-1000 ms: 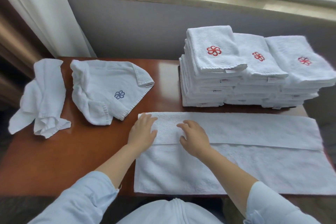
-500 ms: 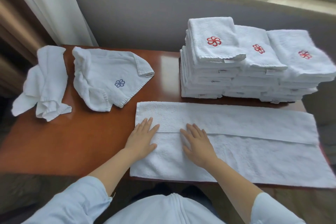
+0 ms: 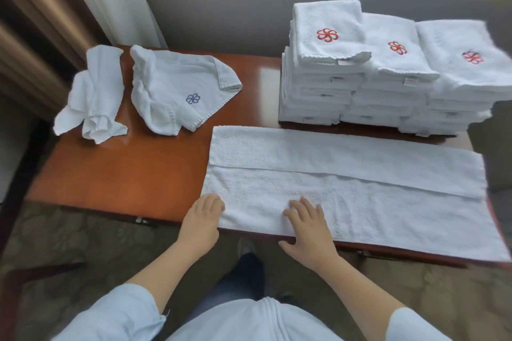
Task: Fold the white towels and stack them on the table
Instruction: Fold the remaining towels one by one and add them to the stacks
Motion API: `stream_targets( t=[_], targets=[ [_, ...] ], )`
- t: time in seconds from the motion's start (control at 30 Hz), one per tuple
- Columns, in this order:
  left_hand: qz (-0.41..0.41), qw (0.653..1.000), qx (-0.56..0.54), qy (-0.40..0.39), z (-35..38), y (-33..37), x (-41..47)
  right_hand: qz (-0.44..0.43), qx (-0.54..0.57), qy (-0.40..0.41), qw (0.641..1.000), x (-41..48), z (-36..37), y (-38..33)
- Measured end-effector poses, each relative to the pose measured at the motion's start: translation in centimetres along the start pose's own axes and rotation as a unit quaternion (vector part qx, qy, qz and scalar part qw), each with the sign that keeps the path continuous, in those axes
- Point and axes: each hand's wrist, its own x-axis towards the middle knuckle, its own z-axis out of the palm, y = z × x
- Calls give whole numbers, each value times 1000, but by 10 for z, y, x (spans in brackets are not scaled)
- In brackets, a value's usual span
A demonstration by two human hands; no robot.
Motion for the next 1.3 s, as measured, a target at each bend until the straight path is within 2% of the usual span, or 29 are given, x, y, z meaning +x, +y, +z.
stream_targets(
  t=[0.07,0.3,0.43,0.57,0.7,0.9,1.17,1.3],
  targets=[
    [-22,999,5,24,0,9,-2,-3,-36,-12,999,-6,2,1],
    [-53,998,10,-28,4,8,-27,-35,14,12,999,-18,-7,9],
    [-102,994,-8,-34,-2,12,-36,3,18,10,1000,-30,-17,15],
    [-156,988,-18,-6,-18,26,-25,69,64,77,993,-34,-32,23],
    [-169,985,-3,38,-40,32,1,168,167,190,953,-27,-57,26],
    [-156,982,56,89,-71,30,63,186,167,268,930,22,-93,37],
    [-127,986,86,66,-79,5,152,216,133,253,933,104,-108,60],
    [-115,988,103,17,-60,-5,184,216,104,177,955,135,-93,79]
  ],
)
